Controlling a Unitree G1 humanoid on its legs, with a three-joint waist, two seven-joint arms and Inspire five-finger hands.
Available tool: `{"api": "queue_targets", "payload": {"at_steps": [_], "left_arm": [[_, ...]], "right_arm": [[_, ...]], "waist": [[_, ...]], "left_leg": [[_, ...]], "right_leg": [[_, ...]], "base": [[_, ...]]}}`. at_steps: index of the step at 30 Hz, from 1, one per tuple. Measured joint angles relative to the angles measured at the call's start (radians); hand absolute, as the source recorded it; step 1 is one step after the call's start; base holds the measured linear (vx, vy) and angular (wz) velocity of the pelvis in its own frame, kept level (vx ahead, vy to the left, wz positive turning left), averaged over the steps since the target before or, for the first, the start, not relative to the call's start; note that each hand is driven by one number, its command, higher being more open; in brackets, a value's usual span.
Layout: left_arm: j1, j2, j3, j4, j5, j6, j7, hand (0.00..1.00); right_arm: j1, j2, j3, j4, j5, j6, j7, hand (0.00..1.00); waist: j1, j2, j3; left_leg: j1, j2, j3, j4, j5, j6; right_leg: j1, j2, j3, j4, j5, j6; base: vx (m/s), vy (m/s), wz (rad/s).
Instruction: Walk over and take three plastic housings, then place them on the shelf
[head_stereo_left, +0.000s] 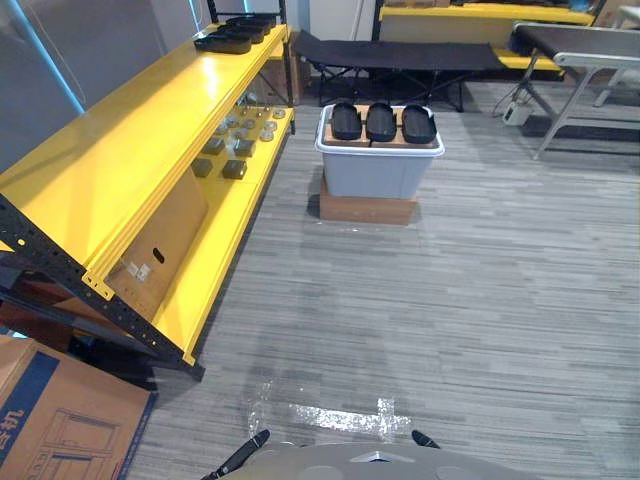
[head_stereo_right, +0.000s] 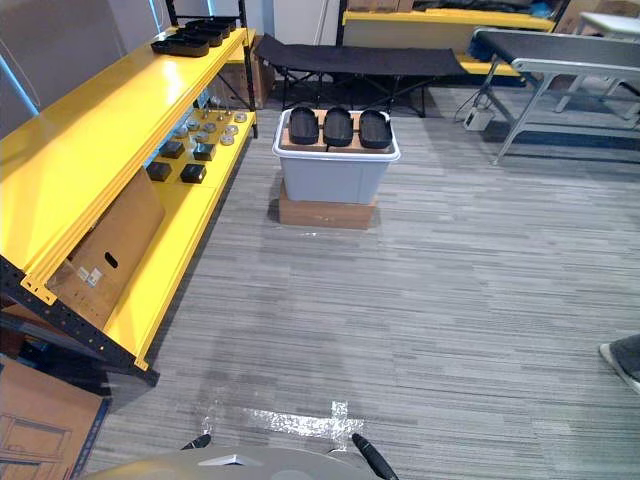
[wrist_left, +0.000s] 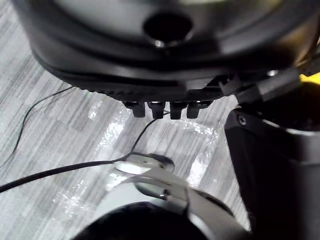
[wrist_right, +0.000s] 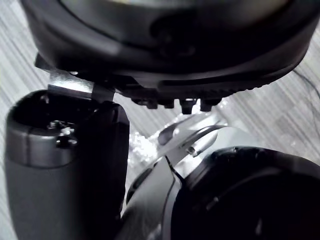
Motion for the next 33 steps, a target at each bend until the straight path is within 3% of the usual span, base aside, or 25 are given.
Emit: {"api": "queue_targets", "payload": {"at_steps": [4, 11, 15, 26, 30, 33], "left_arm": [[-0.039, 0.007, -0.008, 0.002, 0.012, -0.038, 0.02, 1.0], [-0.078, 0.022, -0.103, -0.043, -0.054, -0.101, -0.071, 1.0], [-0.087, 0.008, -0.14, -0.105, -0.083, -0.131, -0.066, 1.0], [-0.065, -0.024, -0.159, -0.132, -0.081, -0.154, -0.019, 1.0], [-0.057, -0.026, -0.157, -0.132, -0.07, -0.184, -0.003, 1.0], [-0.04, -0.029, -0.156, -0.145, -0.064, -0.222, -0.005, 1.0]], "right_arm": [[-0.039, 0.018, 0.005, -0.003, -0.05, -0.09, -0.02, 1.0], [-0.09, 0.035, 0.111, -0.079, -0.064, -0.289, -0.043, 1.0], [-0.131, 0.037, 0.143, -0.123, -0.116, -0.348, -0.07, 1.0], [-0.11, 0.043, 0.18, -0.147, -0.057, -0.34, -0.022, 1.0], [-0.1, 0.044, 0.183, -0.147, 0.003, -0.337, -0.01, 1.0], [-0.074, 0.047, 0.184, -0.147, 0.013, -0.338, 0.008, 1.0]], "waist": [[-0.003, -0.012, 0.001], [-0.004, -0.026, 0.016], [-0.003, -0.029, 0.024], [-0.002, -0.021, 0.025], [-0.003, -0.021, 0.025], [-0.001, -0.023, 0.026]], "left_leg": [[0.071, -0.005, 0.007, -0.075, 0.026, 0.002], [0.091, -0.013, 0.02, -0.122, 0.042, 0.009], [0.09, -0.015, 0.02, -0.122, 0.04, 0.007], [0.093, -0.009, 0.031, -0.095, 0.026, -0.014], [0.107, -0.012, 0.053, -0.094, 0.026, -0.009], [0.112, -0.012, 0.074, -0.067, -0.002, 0.019]], "right_leg": [[0.044, 0.006, 0.0, -0.028, -0.001, 0.0], [0.041, 0.008, 0.005, -0.047, -0.001, 0.001], [0.04, 0.007, 0.003, -0.047, 0.0, 0.003], [0.041, 0.006, 0.014, -0.026, -0.008, 0.015], [0.033, 0.002, 0.046, -0.006, -0.008, 0.014], [0.009, -0.007, 0.061, 0.057, -0.045, 0.013]], "base": [[0.08, 0.012, -0.06], [0.04, 0.007, -0.04], [0.0, 0.0, 0.0], [-0.03, -0.024, -0.02], [-0.09, 0.009, -0.21], [-0.1, 0.026, -0.2]]}}
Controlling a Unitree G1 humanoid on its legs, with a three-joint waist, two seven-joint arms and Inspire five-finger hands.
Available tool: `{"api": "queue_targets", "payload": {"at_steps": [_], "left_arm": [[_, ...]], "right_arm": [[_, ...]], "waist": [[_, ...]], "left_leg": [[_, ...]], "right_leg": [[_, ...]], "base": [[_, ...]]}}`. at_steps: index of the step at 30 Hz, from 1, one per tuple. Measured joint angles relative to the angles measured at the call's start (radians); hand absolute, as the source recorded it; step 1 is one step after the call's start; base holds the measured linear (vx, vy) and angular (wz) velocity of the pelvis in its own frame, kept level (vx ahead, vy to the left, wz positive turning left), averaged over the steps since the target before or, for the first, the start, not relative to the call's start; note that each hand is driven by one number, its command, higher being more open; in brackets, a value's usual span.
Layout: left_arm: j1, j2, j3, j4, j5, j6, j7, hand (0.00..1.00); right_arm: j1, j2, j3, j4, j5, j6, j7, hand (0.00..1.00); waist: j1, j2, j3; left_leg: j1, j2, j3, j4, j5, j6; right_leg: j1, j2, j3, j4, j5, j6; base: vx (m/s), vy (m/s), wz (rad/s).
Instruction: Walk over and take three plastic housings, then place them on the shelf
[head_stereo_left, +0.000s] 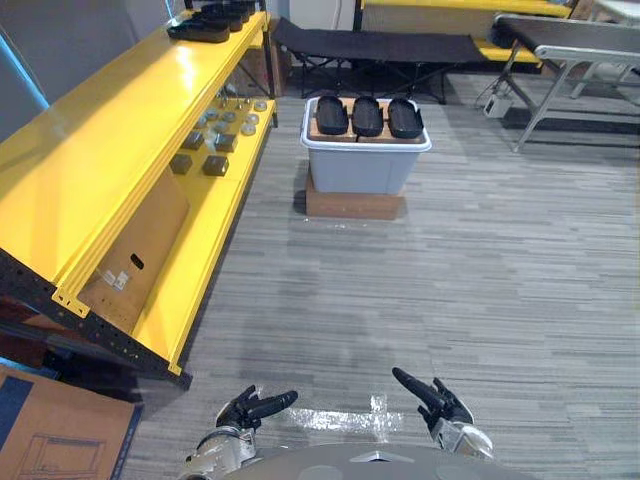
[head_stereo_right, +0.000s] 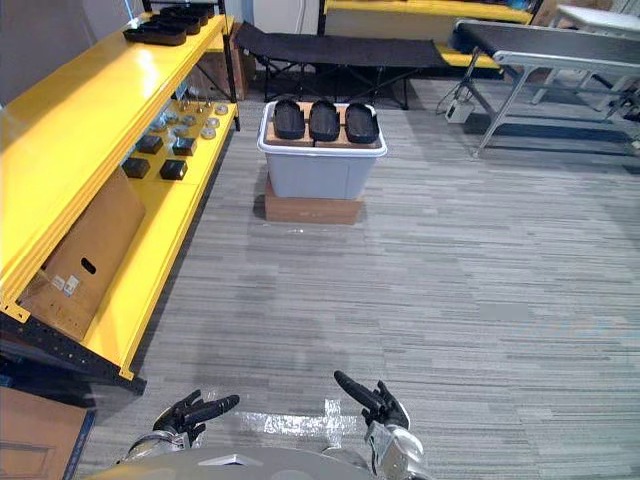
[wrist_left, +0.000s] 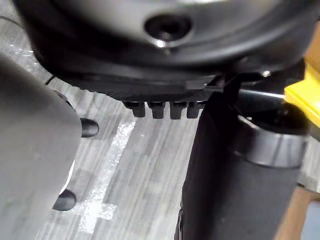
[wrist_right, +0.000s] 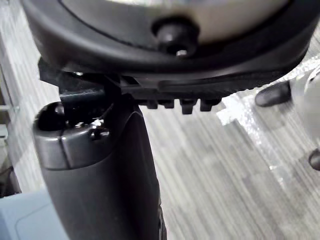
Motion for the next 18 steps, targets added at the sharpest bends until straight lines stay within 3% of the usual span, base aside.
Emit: {"api": "queue_targets", "payload": {"at_steps": [2, 4, 5, 8, 11, 12, 13, 14, 15, 16, 17, 18], "left_arm": [[0.013, -0.002, 0.017, -0.036, 0.03, -0.016, 0.004, 1.0], [0.014, 0.005, 0.027, -0.054, 0.037, -0.029, 0.012, 1.0], [0.013, 0.007, 0.023, -0.053, 0.038, -0.03, 0.012, 1.0], [-0.003, 0.02, 0.021, -0.053, 0.038, -0.007, 0.012, 1.0], [-0.013, 0.052, 0.025, -0.056, 0.028, 0.014, -0.004, 1.0], [-0.009, 0.055, 0.029, -0.056, 0.028, 0.035, -0.013, 1.0], [0.002, 0.045, 0.041, -0.056, 0.021, 0.037, -0.018, 1.0], [0.007, 0.037, 0.052, -0.056, 0.012, 0.038, -0.021, 1.0], [0.026, 0.015, 0.071, -0.055, 0.007, 0.047, -0.021, 1.0], [0.048, 0.01, 0.079, -0.054, 0.007, 0.049, -0.022, 1.0], [0.05, -0.002, 0.101, -0.05, 0.008, 0.05, -0.028, 1.0], [0.058, -0.02, 0.147, -0.049, 0.015, 0.05, -0.028, 1.0]], "right_arm": [[0.006, 0.01, 0.001, 0.004, 0.017, 0.0, 0.0, 1.0], [0.004, 0.02, 0.008, 0.011, 0.025, 0.0, 0.003, 1.0], [0.004, 0.017, 0.009, 0.016, 0.027, 0.0, 0.022, 1.0], [-0.001, -0.008, 0.015, 0.008, 0.058, 0.01, 0.137, 1.0], [0.004, -0.01, 0.04, 0.01, 0.017, 0.0, 0.165, 1.0], [0.016, -0.006, 0.052, 0.024, 0.005, 0.012, 0.146, 1.0], [0.015, -0.01, 0.048, 0.025, 0.008, 0.03, 0.146, 1.0], [0.014, -0.017, 0.041, 0.025, 0.008, 0.034, 0.146, 1.0], [0.016, -0.041, 0.034, 0.026, 0.008, 0.049, 0.148, 1.0], [0.023, -0.047, 0.034, 0.028, 0.007, 0.05, 0.148, 1.0], [0.016, -0.054, 0.034, 0.037, 0.007, 0.051, 0.148, 1.0], [0.003, -0.068, 0.035, 0.049, 0.003, 0.053, 0.154, 1.0]], "waist": [[-0.002, -0.002, 0.01], [-0.001, -0.008, 0.032], [-0.006, -0.006, 0.039], [-0.033, 0.023, 0.067], [-0.036, -0.02, 0.075], [-0.024, -0.041, 0.07], [-0.026, -0.037, 0.068], [-0.029, -0.028, 0.065], [-0.03, 0.02, 0.04], [-0.025, 0.019, 0.023], [-0.026, 0.054, 0.018], [-0.023, 0.086, 0.031]], "left_leg": [[-0.023, -0.005, 0.02, 0.038, -0.024, 0.006], [-0.024, 0.0, 0.029, 0.067, -0.041, 0.009], [-0.03, 0.011, 0.027, 0.082, -0.055, 0.02], [-0.059, 0.084, 0.005, 0.14, -0.082, 0.004], [-0.045, 0.094, -0.024, 0.15, -0.101, -0.038], [-0.032, 0.088, -0.037, 0.187, -0.141, -0.062], [-0.031, 0.094, -0.049, 0.219, -0.171, -0.074], [-0.033, 0.104, -0.056, 0.238, -0.189, -0.084], [-0.04, 0.153, -0.063, 0.275, -0.233, -0.117], [-0.047, 0.174, -0.065, 0.323, -0.236, -0.14], [-0.117, 0.212, -0.08, 0.5, -0.241, -0.146], [-0.239, 0.287, -0.084, 0.796, -0.162, -0.132]], "right_leg": [[-0.076, -0.047, -0.055, 0.14, -0.06, -0.015], [-0.092, -0.056, -0.082, 0.176, -0.059, -0.003], [-0.106, -0.051, -0.085, 0.2, -0.064, -0.006], [-0.171, 0.02, -0.08, 0.206, -0.067, -0.013], [-0.227, 0.019, -0.068, 0.173, -0.033, 0.026], [-0.225, 0.001, -0.052, 0.15, -0.012, -0.027], [-0.233, -0.006, -0.055, 0.188, 0.007, -0.057], [-0.242, -0.005, -0.06, 0.224, 0.001, -0.068], [-0.249, 0.026, -0.086, 0.268, -0.057, -0.098], [-0.242, 0.045, -0.086, 0.254, -0.072, -0.103], [-0.224, 0.076, -0.092, 0.234, -0.083, -0.114], [-0.147, 0.124, -0.09, 0.168, -0.086, -0.128]], "base": [[-0.11, 0.048, -0.24], [-0.04, 0.026, -0.29], [0.0, -0.019, -0.15], [0.0, -0.052, 0.14], [0.09, -0.119, 0.29], [0.24, -0.26, 0.34], [0.24, -0.251, 0.32], [0.29, -0.262, 0.27], [0.31, -0.247, 0.19], [0.42, -0.264, 0.12], [0.42, -0.205, -0.11], [0.46, -0.201, -0.13]]}}
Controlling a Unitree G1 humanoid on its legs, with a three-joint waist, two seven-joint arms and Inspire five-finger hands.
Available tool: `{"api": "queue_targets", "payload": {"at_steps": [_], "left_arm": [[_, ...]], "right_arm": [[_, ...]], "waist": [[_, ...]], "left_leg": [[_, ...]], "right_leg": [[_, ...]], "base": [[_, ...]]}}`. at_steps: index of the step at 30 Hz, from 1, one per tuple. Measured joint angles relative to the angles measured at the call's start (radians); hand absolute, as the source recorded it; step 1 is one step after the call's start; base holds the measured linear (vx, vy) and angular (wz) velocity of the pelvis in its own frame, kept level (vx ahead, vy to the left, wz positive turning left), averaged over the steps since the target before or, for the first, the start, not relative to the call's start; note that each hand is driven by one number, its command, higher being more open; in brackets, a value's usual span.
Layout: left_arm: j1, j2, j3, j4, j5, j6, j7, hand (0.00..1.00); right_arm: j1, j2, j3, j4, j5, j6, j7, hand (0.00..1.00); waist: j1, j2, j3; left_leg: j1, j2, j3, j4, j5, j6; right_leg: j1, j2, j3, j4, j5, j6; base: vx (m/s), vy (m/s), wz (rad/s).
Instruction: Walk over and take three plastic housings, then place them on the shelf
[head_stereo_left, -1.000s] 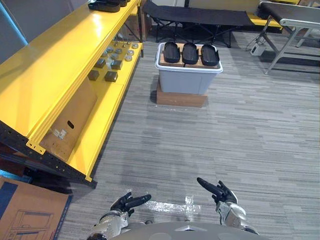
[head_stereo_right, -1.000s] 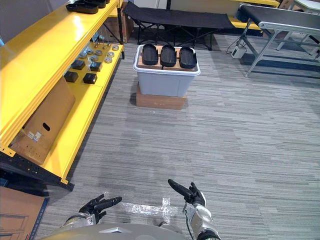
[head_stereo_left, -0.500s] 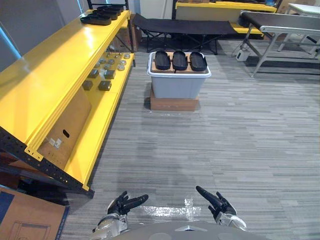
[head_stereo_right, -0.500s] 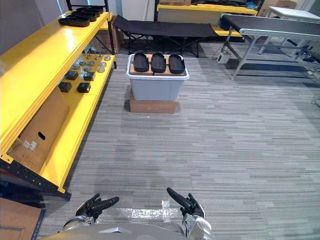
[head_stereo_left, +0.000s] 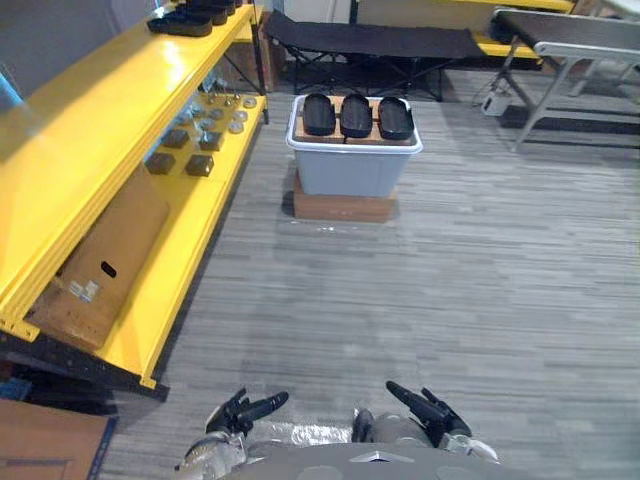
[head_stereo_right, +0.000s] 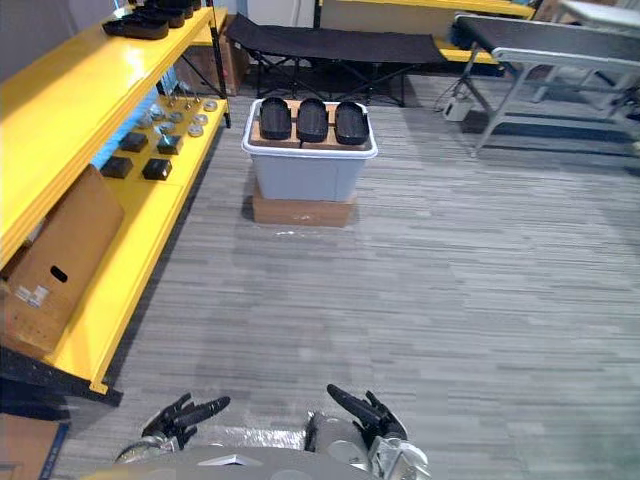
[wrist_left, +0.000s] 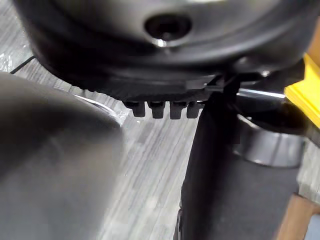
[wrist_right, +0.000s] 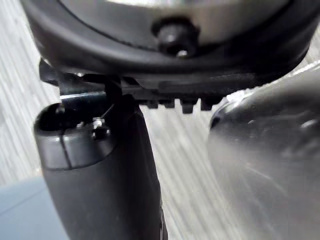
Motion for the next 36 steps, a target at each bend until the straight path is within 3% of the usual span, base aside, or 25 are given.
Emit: {"api": "queue_targets", "payload": {"at_steps": [1, 2, 3, 4, 7, 8, 10, 11, 12, 13, 14, 15, 16, 17, 18, 20, 21, 22, 23, 24, 26, 28, 30, 34, 36], "left_arm": [[0.007, -0.007, 0.009, 0.008, 0.006, -0.001, 0.004, 1.0], [0.016, -0.022, 0.034, 0.03, -0.006, 0.001, 0.006, 1.0], [0.026, -0.035, 0.056, 0.029, -0.025, -0.002, 0.008, 1.0], [0.024, -0.04, 0.07, 0.026, -0.026, 0.0, 0.01, 1.0], [0.028, -0.041, 0.117, 0.029, -0.03, -0.005, 0.005, 1.0], [0.027, -0.042, 0.147, 0.033, -0.032, -0.012, 0.0, 1.0], [0.027, -0.047, 0.17, 0.032, -0.034, -0.043, -0.004, 1.0], [0.026, -0.057, 0.179, 0.034, -0.034, -0.066, -0.002, 1.0], [0.026, -0.072, 0.187, 0.038, -0.037, -0.076, 0.003, 1.0], [0.026, -0.076, 0.189, 0.043, -0.038, -0.08, 0.005, 1.0], [0.02, -0.072, 0.193, 0.067, -0.039, -0.086, 0.006, 1.0], [0.006, -0.06, 0.19, 0.078, -0.035, -0.088, 0.005, 1.0], [0.003, -0.057, 0.189, 0.08, -0.03, -0.088, 0.006, 1.0], [-0.007, -0.04, 0.183, 0.097, -0.014, -0.087, 0.007, 1.0], [-0.007, -0.03, 0.183, 0.116, -0.003, -0.087, 0.008, 1.0], [-0.006, -0.009, 0.182, 0.139, 0.01, -0.088, 0.023, 1.0], [0.001, -0.003, 0.165, 0.146, 0.019, -0.091, 0.036, 1.0], [0.006, -0.001, 0.152, 0.143, 0.018, -0.094, 0.037, 1.0], [0.008, -0.002, 0.139, 0.143, 0.017, -0.107, 0.037, 1.0], [0.0, 0.001, 0.117, 0.127, 0.013, -0.113, 0.037, 1.0], [-0.014, 0.008, 0.091, 0.09, 0.005, -0.112, 0.034, 1.0], [-0.054, 0.01, 0.063, 0.064, -0.03, -0.108, 0.025, 1.0], [-0.087, 0.0, 0.045, 0.029, -0.079, -0.109, 0.011, 1.0], [-0.076, -0.036, 0.044, 0.015, -0.138, -0.104, 0.004, 1.0], [-0.052, -0.052, 0.045, 0.015, -0.162, -0.104, 0.015, 1.0]], "right_arm": [[-0.002, -0.002, -0.003, 0.0, 0.001, 0.004, 0.002, 1.0], [-0.006, -0.007, -0.005, 0.001, -0.009, 0.003, 0.002, 1.0], [-0.004, -0.008, -0.005, 0.011, -0.03, -0.001, -0.001, 1.0], [-0.007, -0.01, -0.004, 0.022, -0.041, -0.003, -0.001, 1.0], [-0.03, 0.005, -0.004, 0.027, -0.048, -0.01, -0.005, 1.0], [-0.047, 0.019, -0.005, 0.026, -0.052, -0.013, -0.012, 1.0], [-0.047, 0.028, -0.005, 0.021, -0.069, -0.016, -0.027, 1.0], [-0.034, 0.029, -0.003, 0.02, -0.075, -0.021, -0.036, 1.0], [-0.019, 0.03, -0.003, 0.017, -0.073, -0.029, -0.047, 1.0], [-0.01, 0.029, -0.003, 0.015, -0.07, -0.033, -0.051, 1.0], [-0.002, 0.028, -0.004, 0.017, -0.06, -0.034, -0.059, 1.0], [-0.005, 0.041, -0.004, 0.018, -0.043, -0.034, -0.067, 1.0], [-0.009, 0.043, -0.004, 0.018, -0.04, -0.034, -0.069, 1.0], [-0.017, 0.047, -0.004, 0.017, -0.035, -0.038, -0.071, 1.0], [-0.021, 0.052, -0.005, 0.023, -0.036, -0.05, -0.071, 1.0], [-0.037, 0.058, -0.014, 0.027, -0.037, -0.081, -0.078, 1.0], [-0.043, 0.055, -0.019, 0.023, -0.038, -0.1, -0.087, 1.0], [-0.044, 0.054, -0.021, 0.017, -0.039, -0.105, -0.091, 1.0], [-0.043, 0.054, -0.021, 0.017, -0.039, -0.114, -0.095, 1.0], [-0.045, 0.053, -0.019, 0.01, -0.039, -0.124, -0.107, 1.0], [-0.054, 0.053, -0.01, 0.008, -0.036, -0.124, -0.119, 1.0], [-0.056, 0.056, -0.007, 0.005, -0.036, -0.121, -0.123, 1.0], [-0.06, 0.061, -0.006, -0.005, -0.039, -0.113, -0.141, 1.0], [-0.053, 0.074, -0.028, 0.009, -0.04, -0.106, -0.156, 1.0], [-0.047, 0.077, -0.04, 0.017, -0.05, -0.1, -0.154, 1.0]], "waist": [[-0.002, 0.001, 0.011], [0.0, 0.017, 0.013], [0.011, 0.018, 0.012], [0.036, 0.013, 0.013], [0.057, -0.024, 0.02], [0.057, -0.04, 0.032], [0.062, -0.056, 0.055], [0.075, -0.052, 0.061], [0.084, -0.039, 0.067], [0.088, -0.031, 0.068], [0.097, -0.033, 0.067], [0.098, -0.054, 0.071], [0.097, -0.06, 0.073], [0.095, -0.073, 0.069], [0.092, -0.095, 0.073], [0.086, -0.125, 0.086], [0.08, -0.125, 0.09], [0.08, -0.12, 0.09], [0.077, -0.108, 0.09], [0.073, -0.098, 0.077], [0.075, -0.089, 0.08], [0.069, -0.086, 0.081], [0.054, -0.085, 0.08], [0.055, -0.083, 0.055], [0.055, -0.071, 0.035]], "left_leg": [[-0.047, 0.02, -0.014, 0.104, 0.029, -0.001], [-0.109, 0.013, -0.048, 0.219, 0.017, -0.034], [-0.131, -0.014, -0.049, 0.219, 0.008, -0.042], [-0.139, -0.056, -0.035, 0.141, -0.012, -0.032], [-0.164, -0.139, 0.002, -0.154, -0.017, 0.002], [-0.191, -0.164, 0.0, -0.31, 0.029, 0.021], [-0.219, -0.183, -0.003, -0.507, 0.141, 0.022], [-0.233, -0.18, -0.001, -0.603, 0.21, 0.009], [-0.235, -0.17, 0.004, -0.657, 0.247, 0.012], [-0.233, -0.16, 0.009, -0.672, 0.25, 0.016], [-0.229, -0.164, 0.032, -0.656, 0.336, 0.049], [-0.209, -0.207, 0.045, -0.652, 0.384, 0.077], [-0.202, -0.217, 0.045, -0.656, 0.384, 0.078], [-0.185, -0.253, 0.045, -0.678, 0.38, 0.097], [-0.146, -0.292, 0.061, -0.707, 0.364, 0.138], [-0.06, -0.346, 0.075, -0.736, 0.332, 0.179], [-0.008, -0.363, 0.071, -0.741, 0.305, 0.179], [0.016, -0.364, 0.07, -0.742, 0.289, 0.179], [0.043, -0.364, 0.068, -0.742, 0.268, 0.179], [0.065, -0.355, 0.064, -0.735, 0.238, 0.183], [0.075, -0.338, 0.057, -0.708, 0.205, 0.18], [0.076, -0.333, 0.026, -0.68, 0.173, 0.181], [0.091, -0.333, -0.023, -0.631, 0.126, 0.181], [0.135, -0.329, -0.07, -0.614, 0.065, 0.165], [0.126, -0.304, -0.082, -0.555, 0.01, 0.098]], "right_leg": [[0.036, 0.017, 0.004, -0.031, 0.008, -0.018], [0.098, 0.034, 0.013, -0.061, 0.009, -0.021], [0.131, 0.034, 0.024, -0.064, 0.008, -0.024], [0.156, 0.026, 0.049, -0.068, 0.017, -0.03], [0.202, -0.005, 0.104, -0.113, 0.017, -0.029], [0.217, -0.022, 0.119, -0.134, 0.019, -0.024], [0.252, -0.043, 0.115, -0.152, 0.011, 0.0], [0.281, -0.049, 0.106, -0.152, -0.011, 0.036], [0.325, -0.047, 0.093, -0.152, -0.04, 0.078], [0.344, -0.044, 0.089, -0.152, -0.056, 0.091], [0.388, -0.056, 0.089, -0.146, -0.093, 0.102], [0.394, -0.093, 0.089, -0.098, -0.097, 0.108], [0.384, -0.104, 0.091, -0.068, -0.096, 0.107], [0.308, -0.155, 0.103, 0.095, -0.093, 0.11], [0.22, -0.205, 0.124, 0.313, -0.07, 0.153], [0.091, -0.299, 0.136, 0.652, -0.019, 0.237], [0.038, -0.336, 0.101, 0.76, -0.051, 0.195], [0.017, -0.344, 0.084, 0.774, -0.064, 0.175], [-0.014, -0.343, 0.058, 0.755, -0.087, 0.159], [-0.058, -0.326, 0.004, 0.627, -0.141, 0.168], [-0.088, -0.276, -0.022, 0.39, -0.144, 0.166], [-0.128, -0.242, -0.004, 0.203, -0.119, 0.191], [-0.137, -0.222, 0.042, 0.069, -0.02, 0.175], [-0.123, -0.2, 0.035, 0.028, 0.027, 0.159], [-0.108, -0.159, 0.019, 0.022, 0.027, 0.154]], "base": [[0.59, -0.214, -0.24], [0.51, -0.138, -0.23], [0.54, -0.128, -0.5], [0.3, -0.047, -0.6], [0.42, -0.005, -0.7], [0.41, 0.033, -0.38], [0.39, 0.099, -0.08], [0.48, 0.198, 0.16], [0.41, 0.204, 0.2], [0.42, 0.275, 0.21], [0.51, 0.35, 0.24], [0.42, 0.298, 0.2], [0.42, 0.293, 0.23], [0.34, 0.246, 0.19], [0.42, 0.292, 0.17], [0.41, 0.252, 0.06], [0.4, 0.238, 0.02], [0.39, 0.219, 0.0], [0.45, 0.2, 0.02], [0.44, 0.171, 0.03], [0.33, 0.08, 0.08], [0.32, 0.027, 0.37], [0.35, -0.012, 0.69], [0.33, -0.087, 0.4], [0.38, -0.171, 0.23]]}}
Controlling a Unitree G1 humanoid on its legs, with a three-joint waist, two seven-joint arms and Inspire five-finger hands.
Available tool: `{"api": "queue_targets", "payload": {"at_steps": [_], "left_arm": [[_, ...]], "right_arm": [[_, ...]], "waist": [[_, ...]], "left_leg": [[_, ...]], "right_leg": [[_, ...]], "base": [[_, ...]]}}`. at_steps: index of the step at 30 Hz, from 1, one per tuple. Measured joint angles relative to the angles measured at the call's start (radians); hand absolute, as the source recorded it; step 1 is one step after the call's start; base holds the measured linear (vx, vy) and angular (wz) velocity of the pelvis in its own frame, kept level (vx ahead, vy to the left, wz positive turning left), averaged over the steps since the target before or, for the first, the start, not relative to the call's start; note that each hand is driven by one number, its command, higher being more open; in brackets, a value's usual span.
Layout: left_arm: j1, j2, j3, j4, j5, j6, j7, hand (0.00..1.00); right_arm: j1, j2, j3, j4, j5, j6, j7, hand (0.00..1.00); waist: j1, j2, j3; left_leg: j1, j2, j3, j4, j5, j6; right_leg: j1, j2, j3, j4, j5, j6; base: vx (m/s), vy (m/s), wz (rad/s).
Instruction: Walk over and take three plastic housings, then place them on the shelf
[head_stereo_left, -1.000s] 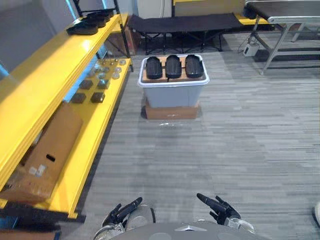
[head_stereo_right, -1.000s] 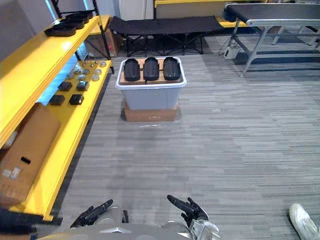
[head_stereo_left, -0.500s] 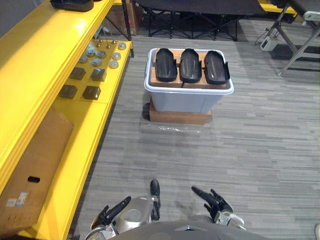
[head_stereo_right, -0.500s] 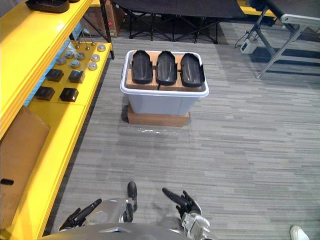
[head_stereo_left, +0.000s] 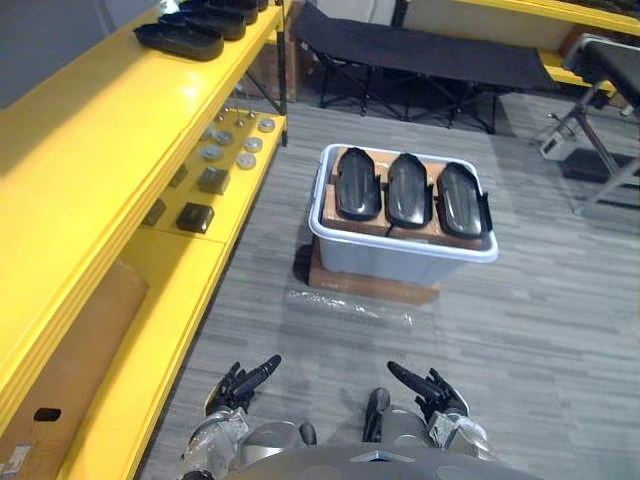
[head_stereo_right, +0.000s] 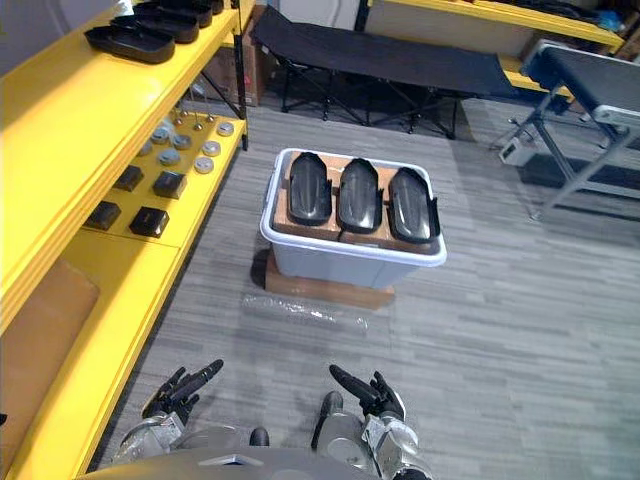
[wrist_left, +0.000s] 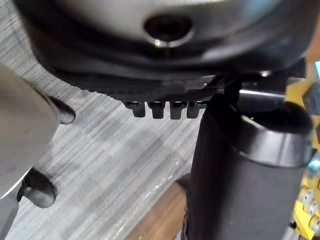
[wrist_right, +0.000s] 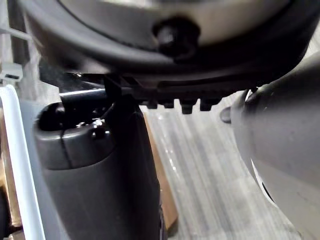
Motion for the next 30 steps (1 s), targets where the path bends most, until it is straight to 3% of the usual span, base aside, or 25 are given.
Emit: {"api": "queue_targets", "payload": {"at_steps": [1, 2, 3, 4, 5, 8, 9, 11, 13, 16, 20, 28, 30], "left_arm": [[0.01, 0.005, 0.001, 0.001, -0.014, 0.0, 0.005, 1.0], [0.008, 0.007, 0.0, 0.007, -0.023, 0.0, 0.016, 1.0], [0.01, -0.003, 0.002, 0.009, -0.033, 0.0, 0.018, 1.0], [0.011, -0.008, 0.0, 0.011, -0.038, 0.0, 0.019, 1.0], [0.014, -0.012, -0.002, 0.016, -0.038, 0.0, 0.019, 1.0], [0.006, -0.008, -0.022, 0.018, -0.036, -0.004, 0.015, 1.0], [0.005, 0.001, -0.043, 0.016, -0.016, -0.005, 0.014, 1.0], [0.001, 0.006, -0.043, 0.018, -0.015, -0.002, 0.014, 1.0], [-0.003, 0.039, -0.059, 0.0, 0.017, -0.003, 0.01, 1.0], [-0.004, 0.072, -0.067, 0.003, 0.05, -0.005, 0.009, 1.0], [-0.004, 0.079, -0.086, 0.008, 0.023, -0.001, 0.015, 1.0], [-0.004, 0.072, -0.094, 0.024, 0.032, 0.0, 0.01, 1.0], [-0.005, 0.072, -0.098, 0.024, 0.062, -0.004, 0.017, 1.0]], "right_arm": [[0.009, 0.008, -0.002, 0.0, 0.0, -0.002, 0.0, 1.0], [0.022, 0.004, -0.008, 0.0, 0.0, -0.005, 0.003, 1.0], [0.035, -0.008, -0.012, 0.0, 0.0, -0.006, 0.002, 1.0], [0.035, -0.016, -0.014, 0.0, 0.001, -0.007, 0.0, 1.0], [0.041, -0.028, -0.018, 0.0, 0.002, -0.01, -0.001, 1.0], [0.042, -0.034, -0.033, -0.023, 0.011, -0.032, -0.006, 1.0], [0.043, -0.034, -0.038, -0.032, 0.025, -0.058, -0.013, 1.0], [0.044, -0.036, -0.038, -0.029, 0.024, -0.072, -0.035, 1.0], [0.036, -0.019, -0.028, -0.031, 0.025, -0.085, -0.055, 1.0], [0.026, -0.019, -0.021, -0.035, 0.033, -0.092, -0.057, 1.0], [0.039, -0.019, -0.022, -0.04, 0.022, -0.092, -0.058, 1.0], [0.088, -0.018, -0.022, -0.038, 0.019, -0.084, -0.045, 1.0], [0.095, -0.014, -0.022, -0.037, 0.019, -0.084, -0.051, 1.0]], "waist": [[-0.001, -0.007, -0.003], [-0.005, -0.005, -0.004], [0.004, 0.022, 0.0], [0.01, 0.028, 0.0], [0.014, 0.043, -0.002], [0.002, 0.043, 0.001], [-0.008, 0.044, 0.0], [-0.005, 0.031, 0.004], [0.002, -0.006, 0.009], [0.009, -0.035, 0.01], [-0.004, -0.032, 0.01], [-0.008, -0.024, -0.009], [-0.011, -0.021, -0.01]], "left_leg": [[-0.027, 0.005, 0.002, 0.074, -0.016, -0.026], [-0.097, 0.022, 0.005, 0.244, -0.039, -0.059], [-0.18, 0.061, 0.015, 0.424, -0.04, -0.086], [-0.209, 0.084, 0.032, 0.478, -0.05, -0.082], [-0.222, 0.128, 0.058, 0.473, -0.063, -0.063], [-0.219, 0.168, 0.039, 0.239, -0.039, -0.087], [-0.22, 0.175, -0.004, 0.092, 0.045, -0.097], [-0.202, 0.165, -0.021, 0.057, 0.143, -0.09], [-0.187, 0.13, -0.004, 0.043, 0.136, -0.072], [-0.185, 0.106, 0.031, 0.047, 0.117, -0.046], [-0.183, 0.095, 0.045, 0.068, 0.095, -0.031], [-0.182, 0.106, 0.049, 0.083, 0.096, -0.034], [-0.187, 0.118, 0.046, 0.105, 0.091, -0.036]], "right_leg": [[0.03, 0.012, -0.013, -0.029, 0.019, -0.029], [0.061, 0.021, -0.025, -0.063, 0.074, -0.062], [0.099, 0.033, -0.046, -0.09, 0.068, -0.073], [0.114, 0.041, -0.054, -0.102, 0.068, -0.074], [0.148, 0.044, -0.062, -0.125, 0.067, -0.076], [0.192, 0.017, -0.081, -0.165, 0.067, -0.072], [0.204, 0.006, -0.094, -0.169, 0.058, -0.05], [0.224, -0.008, -0.092, -0.169, 0.045, -0.022], [0.223, -0.045, -0.084, -0.166, 0.041, -0.006], [0.207, -0.071, -0.05, -0.169, 0.051, 0.01], [0.209, -0.084, -0.036, -0.17, 0.059, 0.023], [0.21, -0.07, -0.03, -0.179, 0.057, 0.03], [0.191, -0.084, -0.025, -0.131, 0.034, 0.034]], "base": [[0.35, -0.212, 0.5], [0.36, -0.2, 0.55], [0.28, -0.162, 0.45], [0.35, -0.127, 0.18], [0.29, -0.091, 0.13], [0.22, -0.025, 0.15], [0.23, 0.08, 0.24], [0.2, 0.162, 0.19], [0.11, 0.176, 0.04], [0.07, 0.17, -0.27], [0.03, 0.089, -0.12], [-0.04, -0.018, -0.04], [-0.09, 0.044, -0.03]]}}
